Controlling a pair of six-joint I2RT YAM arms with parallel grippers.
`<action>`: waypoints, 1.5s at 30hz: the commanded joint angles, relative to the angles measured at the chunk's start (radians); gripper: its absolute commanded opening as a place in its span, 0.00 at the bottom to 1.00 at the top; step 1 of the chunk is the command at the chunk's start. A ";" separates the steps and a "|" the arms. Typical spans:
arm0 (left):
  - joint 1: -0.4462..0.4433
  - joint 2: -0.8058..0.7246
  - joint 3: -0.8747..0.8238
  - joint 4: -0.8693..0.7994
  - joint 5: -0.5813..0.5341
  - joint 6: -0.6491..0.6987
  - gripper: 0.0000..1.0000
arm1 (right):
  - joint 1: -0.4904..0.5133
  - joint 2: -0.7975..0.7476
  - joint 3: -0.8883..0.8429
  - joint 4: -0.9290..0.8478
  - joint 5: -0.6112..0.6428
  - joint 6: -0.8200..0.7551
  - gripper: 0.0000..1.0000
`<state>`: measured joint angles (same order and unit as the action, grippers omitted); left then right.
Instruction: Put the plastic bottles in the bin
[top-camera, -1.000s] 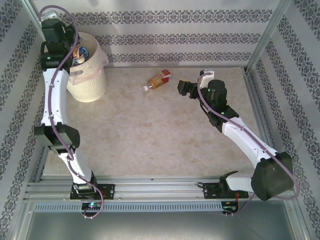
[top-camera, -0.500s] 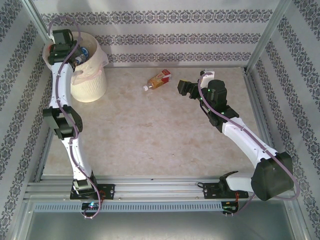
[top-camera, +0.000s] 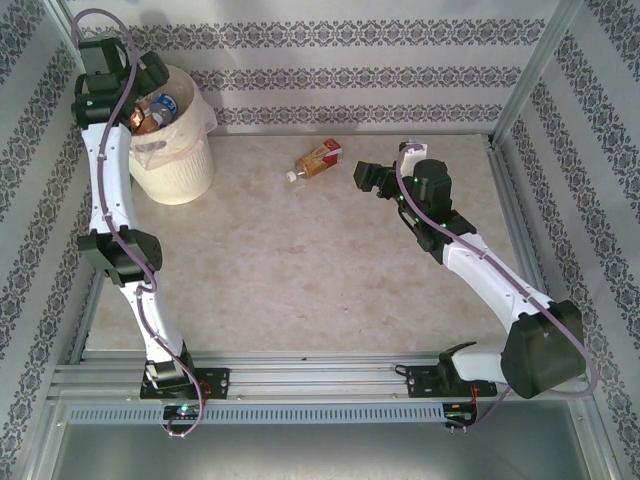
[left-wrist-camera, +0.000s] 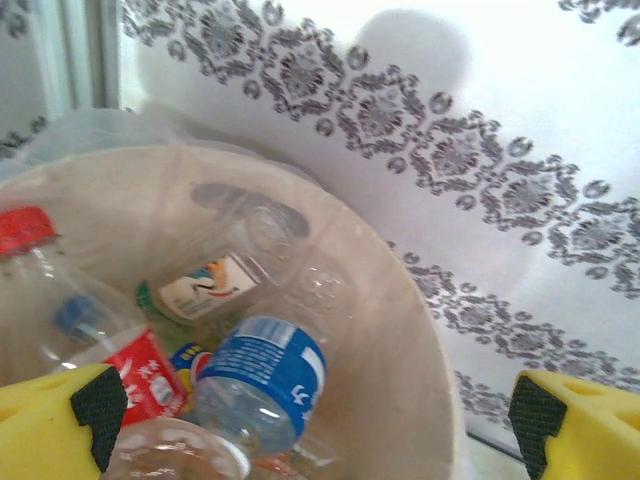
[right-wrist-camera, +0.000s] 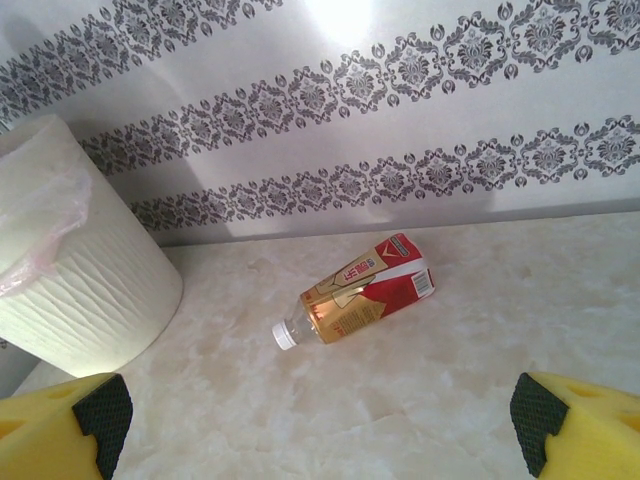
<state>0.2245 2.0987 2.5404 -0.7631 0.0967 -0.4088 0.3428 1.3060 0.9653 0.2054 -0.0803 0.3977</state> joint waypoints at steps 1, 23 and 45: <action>0.010 0.050 0.003 -0.022 0.096 -0.055 1.00 | 0.004 0.009 0.004 0.002 -0.019 0.021 0.98; -0.030 -0.054 -0.104 -0.025 0.166 -0.064 1.00 | 0.004 0.001 0.001 -0.004 0.007 0.026 0.98; -0.448 -0.150 -0.383 0.189 0.180 0.224 1.00 | -0.011 -0.094 -0.090 0.038 0.112 0.061 0.98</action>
<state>-0.2039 1.8969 2.1479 -0.6048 0.2550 -0.2478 0.3420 1.2465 0.8948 0.2157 -0.0040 0.4465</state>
